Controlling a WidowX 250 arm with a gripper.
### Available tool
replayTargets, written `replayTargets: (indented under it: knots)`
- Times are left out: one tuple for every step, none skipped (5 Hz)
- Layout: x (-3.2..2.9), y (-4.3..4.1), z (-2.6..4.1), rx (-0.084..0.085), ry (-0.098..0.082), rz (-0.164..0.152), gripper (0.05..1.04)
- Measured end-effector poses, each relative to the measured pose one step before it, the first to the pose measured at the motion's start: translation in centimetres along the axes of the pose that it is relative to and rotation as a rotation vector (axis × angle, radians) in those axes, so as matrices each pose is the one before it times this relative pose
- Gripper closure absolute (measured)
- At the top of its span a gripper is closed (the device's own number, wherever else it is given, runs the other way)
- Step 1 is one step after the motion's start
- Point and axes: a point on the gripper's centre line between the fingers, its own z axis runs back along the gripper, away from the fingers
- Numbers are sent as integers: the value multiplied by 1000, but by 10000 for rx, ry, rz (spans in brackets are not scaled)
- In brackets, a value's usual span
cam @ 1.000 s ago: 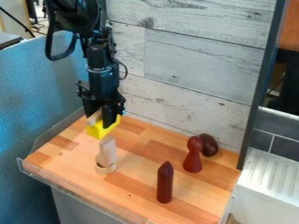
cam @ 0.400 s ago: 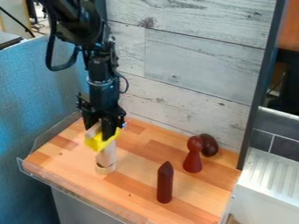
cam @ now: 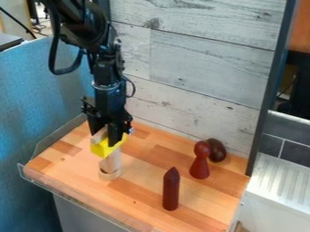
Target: Put the yellow block on top of the tower
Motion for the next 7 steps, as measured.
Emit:
replayTargets:
  knots:
    - [-37,-207,1,-131,23,-22,539]
    - [339,177,243,47,-113,1,539]
    - [91,31,60,4,-32,42,539]
    - [309,182,242,51,-94,38,539]
    - [61,-8,33,17,-10,-8,539]
    - [258,-254,-8,53,-68,-89,539]
    - [-90,-64,-267,-11,95,-3,539]
